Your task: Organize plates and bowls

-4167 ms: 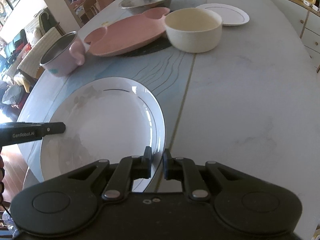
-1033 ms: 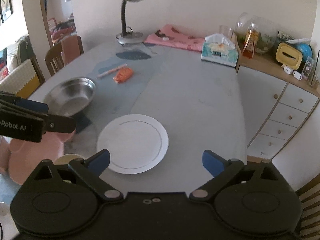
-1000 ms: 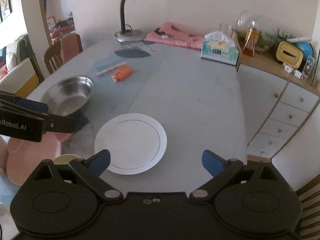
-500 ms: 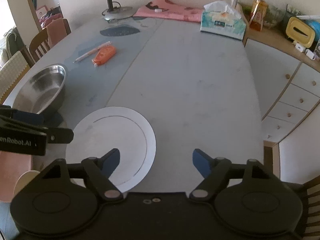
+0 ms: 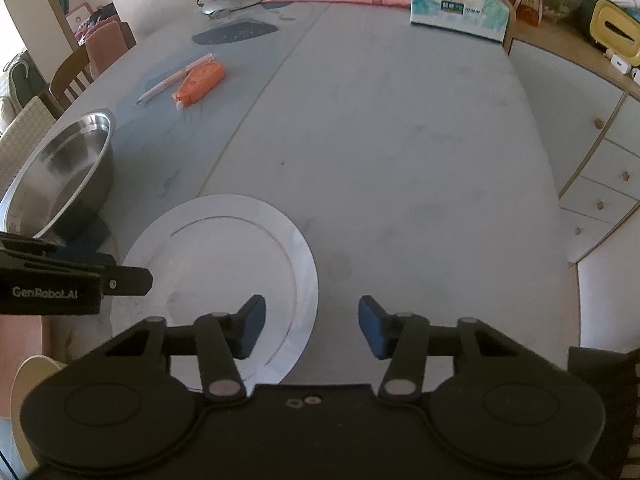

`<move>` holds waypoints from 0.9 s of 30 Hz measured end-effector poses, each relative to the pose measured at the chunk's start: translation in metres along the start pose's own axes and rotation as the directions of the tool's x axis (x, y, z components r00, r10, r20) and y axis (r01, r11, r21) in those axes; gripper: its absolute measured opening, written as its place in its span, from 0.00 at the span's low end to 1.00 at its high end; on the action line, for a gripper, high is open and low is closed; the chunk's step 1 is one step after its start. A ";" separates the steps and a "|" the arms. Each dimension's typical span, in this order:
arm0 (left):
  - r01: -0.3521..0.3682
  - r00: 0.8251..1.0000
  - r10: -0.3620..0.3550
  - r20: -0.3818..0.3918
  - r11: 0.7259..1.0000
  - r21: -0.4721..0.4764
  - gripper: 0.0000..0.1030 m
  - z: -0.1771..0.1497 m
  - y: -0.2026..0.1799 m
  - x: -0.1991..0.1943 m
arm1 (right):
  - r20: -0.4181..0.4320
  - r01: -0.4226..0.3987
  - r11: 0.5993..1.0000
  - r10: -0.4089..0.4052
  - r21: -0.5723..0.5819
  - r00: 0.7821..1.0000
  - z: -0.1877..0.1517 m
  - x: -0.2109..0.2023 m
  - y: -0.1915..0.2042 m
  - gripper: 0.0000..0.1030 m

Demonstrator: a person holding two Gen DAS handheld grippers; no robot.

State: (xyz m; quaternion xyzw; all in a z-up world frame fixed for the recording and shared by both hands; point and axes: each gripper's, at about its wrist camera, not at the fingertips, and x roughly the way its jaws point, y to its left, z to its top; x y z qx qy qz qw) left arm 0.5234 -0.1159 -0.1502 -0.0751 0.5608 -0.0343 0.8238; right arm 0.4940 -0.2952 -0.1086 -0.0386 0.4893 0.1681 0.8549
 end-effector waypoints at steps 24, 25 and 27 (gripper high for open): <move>0.064 0.998 -0.063 0.013 0.990 -0.126 0.15 -0.002 0.020 0.005 | -0.022 -0.125 0.973 0.132 0.195 0.991 0.000 0.008 -0.025 0.13; 0.065 0.998 -0.063 0.016 0.990 -0.127 0.15 -0.003 0.020 0.005 | -0.022 -0.127 0.972 0.134 0.196 0.991 -0.001 0.007 -0.026 0.13; 0.067 0.998 -0.065 0.021 0.989 -0.130 0.15 -0.006 0.020 0.003 | -0.021 -0.128 0.972 0.134 0.197 0.991 -0.003 0.006 -0.025 0.13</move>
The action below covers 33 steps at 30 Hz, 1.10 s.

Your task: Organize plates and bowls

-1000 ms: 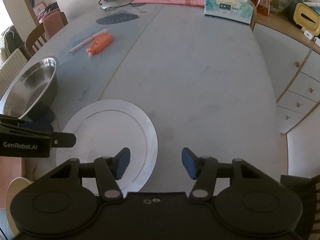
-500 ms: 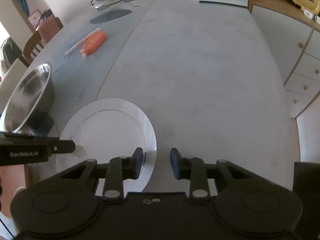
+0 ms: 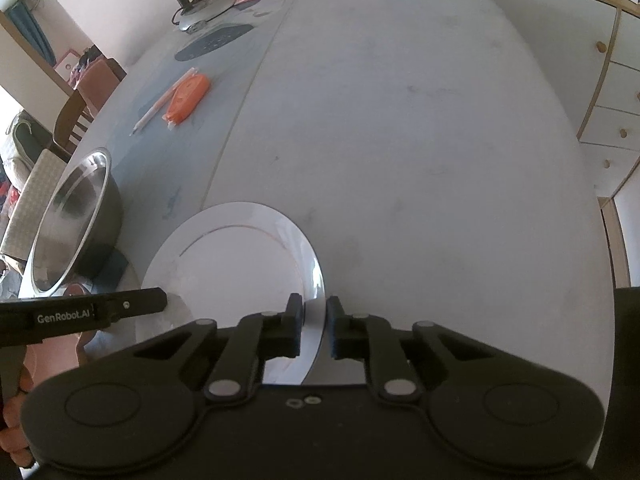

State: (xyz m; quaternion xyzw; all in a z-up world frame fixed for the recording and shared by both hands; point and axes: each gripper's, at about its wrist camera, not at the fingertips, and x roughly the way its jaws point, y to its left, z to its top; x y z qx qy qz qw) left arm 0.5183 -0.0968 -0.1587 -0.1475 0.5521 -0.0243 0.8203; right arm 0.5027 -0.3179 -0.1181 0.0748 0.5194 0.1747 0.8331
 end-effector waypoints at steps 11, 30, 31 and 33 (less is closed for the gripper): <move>0.009 1.000 -0.010 0.024 1.000 0.002 0.15 -0.002 -0.004 -0.011 | 0.027 0.010 1.000 -0.010 0.013 1.000 -0.005 -0.013 0.004 0.12; 0.030 0.997 -0.033 0.070 0.999 0.044 0.15 -0.017 -0.019 -0.089 | 0.096 0.039 0.999 -0.040 0.014 0.995 -0.016 -0.082 0.038 0.12; 0.032 0.997 -0.036 0.071 0.998 0.044 0.15 -0.019 -0.018 -0.092 | 0.098 0.040 0.999 -0.041 0.015 0.994 -0.019 -0.086 0.040 0.12; 0.040 0.996 -0.044 0.074 0.998 0.049 0.15 -0.025 -0.017 -0.101 | 0.103 0.042 0.999 -0.043 0.017 0.994 -0.025 -0.093 0.046 0.12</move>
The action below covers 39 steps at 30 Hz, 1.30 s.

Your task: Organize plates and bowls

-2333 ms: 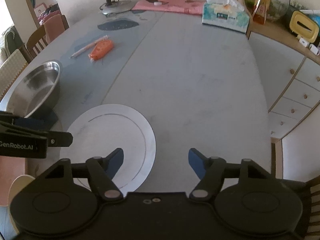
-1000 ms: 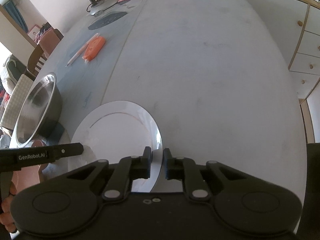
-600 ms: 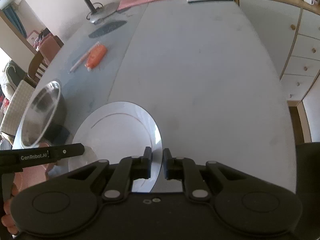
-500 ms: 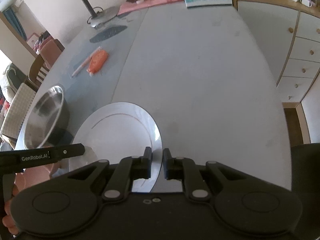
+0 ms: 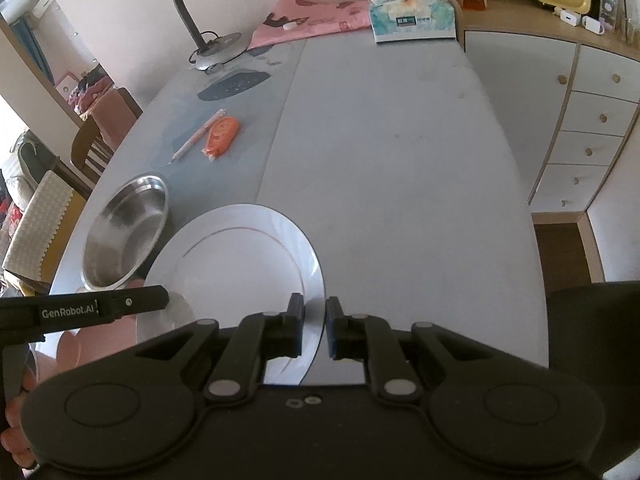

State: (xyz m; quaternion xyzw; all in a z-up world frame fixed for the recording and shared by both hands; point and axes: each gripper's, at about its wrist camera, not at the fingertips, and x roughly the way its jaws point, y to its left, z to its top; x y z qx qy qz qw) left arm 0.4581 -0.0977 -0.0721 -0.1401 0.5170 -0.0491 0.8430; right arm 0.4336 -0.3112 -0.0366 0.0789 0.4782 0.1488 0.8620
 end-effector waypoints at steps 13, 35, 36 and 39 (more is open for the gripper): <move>0.023 0.999 -0.023 0.029 0.999 0.025 0.15 -0.053 0.018 -0.063 | 0.033 0.005 1.000 -0.006 0.009 0.999 -0.054 -0.054 0.039 0.11; 0.000 1.000 -0.001 0.024 1.000 0.029 0.15 -0.191 0.089 -0.150 | 0.013 -0.022 0.999 0.021 0.026 1.000 -0.190 -0.102 0.119 0.11; -0.003 1.000 0.002 0.020 1.000 0.028 0.15 -0.197 0.093 -0.152 | 0.008 -0.024 0.999 0.024 0.028 1.000 -0.195 -0.101 0.122 0.11; -0.010 1.000 0.010 0.008 1.000 0.015 0.15 -0.211 0.105 -0.155 | -0.004 -0.029 0.999 0.029 0.026 1.000 -0.211 -0.100 0.131 0.11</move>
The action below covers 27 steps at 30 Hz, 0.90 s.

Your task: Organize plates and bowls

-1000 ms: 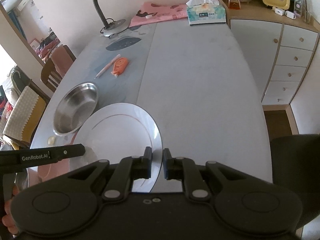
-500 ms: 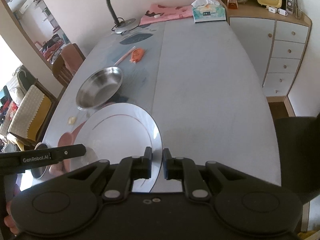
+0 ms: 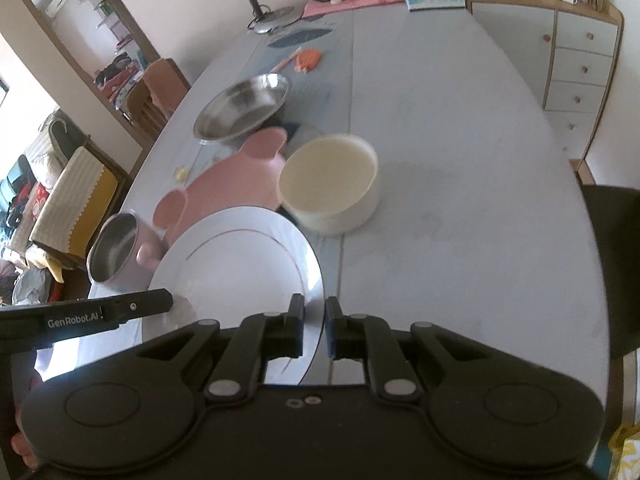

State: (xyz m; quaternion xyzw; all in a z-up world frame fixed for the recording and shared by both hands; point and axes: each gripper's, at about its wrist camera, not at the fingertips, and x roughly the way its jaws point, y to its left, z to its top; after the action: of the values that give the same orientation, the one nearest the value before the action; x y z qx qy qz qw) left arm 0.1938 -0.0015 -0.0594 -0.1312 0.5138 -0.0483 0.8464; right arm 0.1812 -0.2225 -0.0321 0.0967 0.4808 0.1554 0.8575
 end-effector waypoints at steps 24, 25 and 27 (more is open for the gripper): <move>-0.036 0.995 0.036 -0.097 0.999 0.002 0.16 -0.080 0.063 0.039 | -0.096 -0.020 0.999 0.017 -0.028 0.995 -0.076 0.039 0.033 0.07; -0.035 0.994 0.035 -0.099 0.999 0.004 0.16 -0.081 0.063 0.040 | -0.093 -0.018 0.999 0.015 -0.031 0.996 -0.077 0.038 0.034 0.07; -0.034 0.995 0.035 -0.095 0.999 0.008 0.16 -0.082 0.064 0.041 | -0.095 -0.015 0.999 0.013 -0.028 0.995 -0.076 0.040 0.032 0.07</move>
State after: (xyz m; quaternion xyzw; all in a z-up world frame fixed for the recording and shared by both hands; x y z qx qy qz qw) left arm 0.1371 0.0367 -0.1481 -0.1171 0.5554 -0.0415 0.8223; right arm 0.1302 -0.1767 -0.0934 0.0801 0.5177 0.1728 0.8341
